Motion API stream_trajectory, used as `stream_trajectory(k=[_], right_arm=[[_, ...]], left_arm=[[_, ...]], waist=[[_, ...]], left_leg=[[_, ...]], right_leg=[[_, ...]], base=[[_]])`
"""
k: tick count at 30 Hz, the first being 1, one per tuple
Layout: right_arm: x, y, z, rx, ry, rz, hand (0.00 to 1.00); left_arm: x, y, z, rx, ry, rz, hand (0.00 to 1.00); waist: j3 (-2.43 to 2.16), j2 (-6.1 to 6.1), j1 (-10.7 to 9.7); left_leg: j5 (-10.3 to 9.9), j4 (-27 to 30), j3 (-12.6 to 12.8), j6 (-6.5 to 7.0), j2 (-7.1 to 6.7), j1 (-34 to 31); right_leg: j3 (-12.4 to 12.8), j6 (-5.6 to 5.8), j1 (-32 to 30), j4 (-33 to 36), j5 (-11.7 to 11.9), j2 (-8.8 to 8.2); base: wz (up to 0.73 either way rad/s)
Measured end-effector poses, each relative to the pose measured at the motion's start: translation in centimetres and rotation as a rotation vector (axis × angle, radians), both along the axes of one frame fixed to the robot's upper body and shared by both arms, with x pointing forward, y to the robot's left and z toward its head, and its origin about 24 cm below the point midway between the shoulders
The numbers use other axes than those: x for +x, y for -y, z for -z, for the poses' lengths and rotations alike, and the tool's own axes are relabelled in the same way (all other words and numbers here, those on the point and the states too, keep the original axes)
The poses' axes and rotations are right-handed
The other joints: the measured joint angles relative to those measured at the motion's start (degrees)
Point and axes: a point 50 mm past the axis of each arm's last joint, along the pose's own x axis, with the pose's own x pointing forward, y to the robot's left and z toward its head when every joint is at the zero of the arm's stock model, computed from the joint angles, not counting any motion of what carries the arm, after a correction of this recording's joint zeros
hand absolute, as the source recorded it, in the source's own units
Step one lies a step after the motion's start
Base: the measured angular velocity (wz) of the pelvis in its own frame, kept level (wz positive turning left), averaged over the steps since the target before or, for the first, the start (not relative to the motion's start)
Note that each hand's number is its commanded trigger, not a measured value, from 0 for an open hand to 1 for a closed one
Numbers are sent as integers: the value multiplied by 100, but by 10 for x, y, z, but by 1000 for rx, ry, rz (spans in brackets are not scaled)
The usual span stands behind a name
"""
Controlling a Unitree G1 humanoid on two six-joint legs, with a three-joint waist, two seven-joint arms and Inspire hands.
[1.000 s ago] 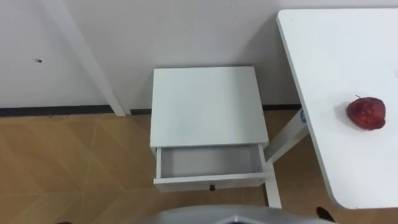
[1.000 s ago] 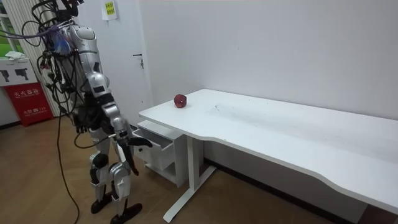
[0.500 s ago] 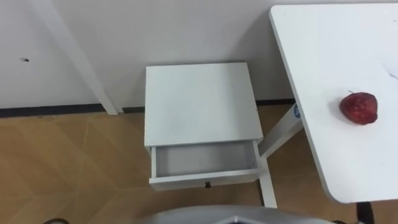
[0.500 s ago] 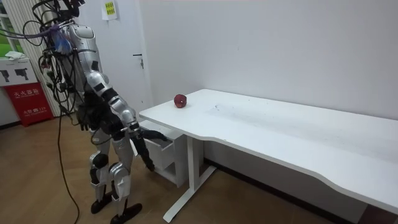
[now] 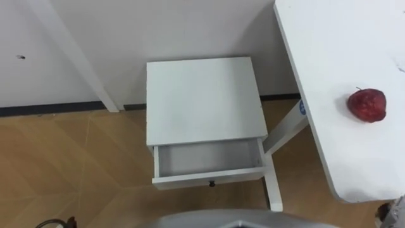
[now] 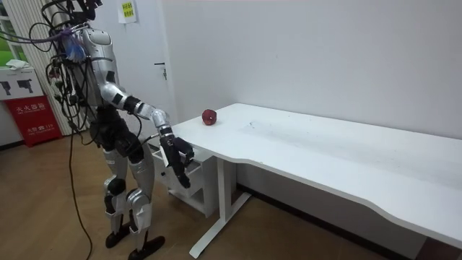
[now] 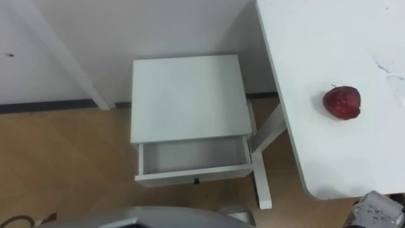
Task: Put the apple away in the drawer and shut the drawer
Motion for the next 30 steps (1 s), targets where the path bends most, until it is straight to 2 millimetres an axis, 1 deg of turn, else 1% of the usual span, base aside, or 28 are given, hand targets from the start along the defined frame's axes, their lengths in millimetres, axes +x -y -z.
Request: stream_trajectory(k=[1, 3, 4, 6, 8, 10, 11, 12, 14, 15, 19, 20, 21, 22, 25, 26, 27, 30], right_arm=[[2, 2, -7, -38, -3, -4, 0], [10, 12, -33, -193, -21, -35, 0], [13, 13, -40, -237, -25, -47, 0], [22, 18, -63, -360, -33, -77, 0], [30, 16, -75, -438, -69, -125, 0], [39, 11, -83, -518, -117, -180, 0], [44, 8, -90, -580, -146, -214, 0], [49, 4, -97, -646, -174, -249, 0], [56, -2, -104, -740, -219, -305, 0], [62, -7, -107, -798, -249, -358, 0], [76, -20, -106, -899, -285, -519, 0], [79, -24, -104, -925, -302, -579, 0], [81, -27, -102, -947, -318, -642, 0], [82, -29, -101, -952, -319, -673, 0], [89, -35, -95, -979, -328, -802, 0], [91, -37, -88, -974, -338, -863, 0], [92, -40, -81, -957, -345, -923, 0], [95, -45, -73, -945, -336, -1026, 0]], left_arm=[[0, 0, 0, 0, 1, 1, 0], [-1, 0, 0, -2, 3, 3, 0], [-1, 1, 0, -2, 5, 4, 0], [-1, 1, 0, -2, 12, 7, 0], [-3, 1, 0, -3, 9, 8, 0], [-4, 3, 1, -9, -1, 16, 0], [-4, 6, 2, -16, -7, 35, 0], [-3, 8, 3, -22, -5, 45, 0], [-3, 10, 3, -26, -9, 61, 0], [-3, 12, 4, -31, -15, 79, 0], [-1, 17, 6, -45, -25, 124, 0], [-1, 18, 6, -46, -26, 127, 0], [-1, 18, 6, -46, -26, 127, 0], [-2, 18, 6, -46, -29, 127, 0], [-5, 18, 6, -47, -36, 125, 0], [-6, 18, 6, -47, -40, 124, 0], [-7, 19, 6, -52, -45, 123, 0], [-9, 19, 6, -61, -52, 122, 0]], waist=[[0, 6, -4], [-1, 32, -2], [-3, 32, 6], [-13, 38, 32], [-16, 45, 63], [-30, 72, 87], [-38, 96, 128], [-34, 111, 163], [-40, 120, 209], [-39, 121, 217], [-37, 115, 298], [-28, 102, 327], [-2, 81, 335], [7, 67, 340], [3, 56, 367], [-2, 42, 366], [7, 16, 367], [5, 24, 372]], left_leg=[[0, -6, -2, 0, 0, 0], [0, -16, -18, 0, 5, 1], [2, -16, -17, 2, 6, 1], [5, -15, -1, 1, 8, -1], [7, -15, 11, -1, 8, -4], [8, 7, 19, -1, 8, -11], [8, 5, 38, 0, 7, -32], [9, 13, 39, 1, 3, -51], [10, 10, 40, -1, 8, -38], [10, 11, 43, -2, 9, -26], [11, 9, 48, -2, 13, 13], [11, 2, 48, -2, 16, 25], [13, -14, 46, -3, 22, 78], [13, -25, 46, -3, 35, 104], [12, -43, 33, -3, 39, 125], [12, -48, 29, -3, 40, 137], [12, -70, 28, -3, 40, 161], [12, -81, 28, -3, 39, 167]], right_leg=[[0, 0, 0, 2, 0, 0], [-6, -1, -8, 6, 1, -1], [-6, -4, -10, 7, 2, -1], [-7, -7, -12, 12, 4, -1], [-3, -7, -22, 15, 5, 3], [0, -9, -36, 16, 5, 6], [7, -9, -72, 16, 6, 4], [13, -10, -85, 13, 6, 3], [13, -10, -78, 12, 6, 6], [17, -10, -70, 11, 6, 7], [27, -10, -52, -3, 6, 3], [31, -10, -42, -7, 6, 3], [21, -10, 13, -27, 6, 2], [18, -10, 39, -36, 6, 2], [4, -10, 104, -96, 7, -3], [3, -10, 109, -95, 7, -1], [4, -10, 116, -92, 7, 0], [6, -10, 116, -90, 6, 1]], base=[[0], [0], [0], [0], [0], [-3], [-5], [0], [0], [0], [0], [0], [0], [0], [0], [0], [0], [0]])
